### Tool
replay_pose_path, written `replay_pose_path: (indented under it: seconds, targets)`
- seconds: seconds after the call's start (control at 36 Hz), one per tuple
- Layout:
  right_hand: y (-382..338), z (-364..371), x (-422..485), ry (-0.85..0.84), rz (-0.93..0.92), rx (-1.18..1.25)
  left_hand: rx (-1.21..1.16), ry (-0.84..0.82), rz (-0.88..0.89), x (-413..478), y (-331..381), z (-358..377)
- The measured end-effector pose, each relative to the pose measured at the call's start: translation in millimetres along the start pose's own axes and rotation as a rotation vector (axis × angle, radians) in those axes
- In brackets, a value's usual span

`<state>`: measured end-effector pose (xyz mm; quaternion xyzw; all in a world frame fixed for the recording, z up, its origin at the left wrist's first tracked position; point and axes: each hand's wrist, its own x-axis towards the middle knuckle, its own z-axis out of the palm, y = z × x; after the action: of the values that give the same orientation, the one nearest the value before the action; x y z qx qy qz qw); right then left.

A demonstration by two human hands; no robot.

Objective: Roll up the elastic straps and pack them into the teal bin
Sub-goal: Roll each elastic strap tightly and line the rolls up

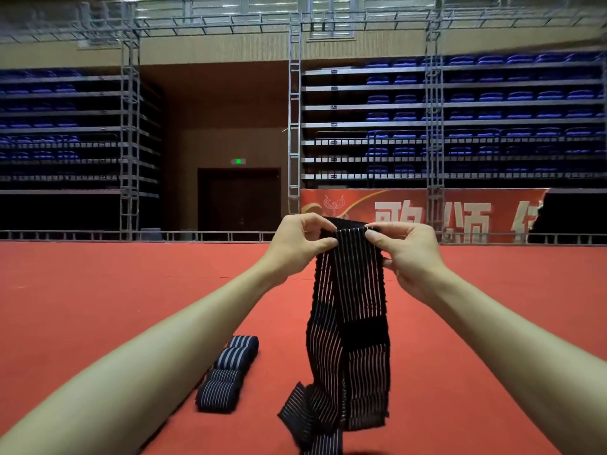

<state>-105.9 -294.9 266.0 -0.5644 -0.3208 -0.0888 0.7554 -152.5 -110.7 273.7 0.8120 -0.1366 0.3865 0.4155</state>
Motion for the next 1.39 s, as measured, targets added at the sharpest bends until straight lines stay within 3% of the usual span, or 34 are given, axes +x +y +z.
replay_pose_path:
  seconds: [0.19, 0.42, 1.17, 1.39]
  targets:
    - [5.7, 1.8, 0.8, -0.017, -0.021, -0.004, 0.142, -0.012, 0.032, 3.7, -3.8, -0.4]
    - [17.1, -4.2, 6.0, 0.007, -0.214, -0.418, 0.082, -0.062, -0.060, 1.5, -10.8, 0.1]
    - [29.9, -4.5, -1.8, 0.049, -0.244, -0.249, 0.011, 0.109, 0.000, -7.0, -20.2, 2.1]
    - [32.9, -6.0, -3.9, 0.067, -0.242, -0.234, -0.018, 0.055, 0.014, -11.0, -19.4, 2.6]
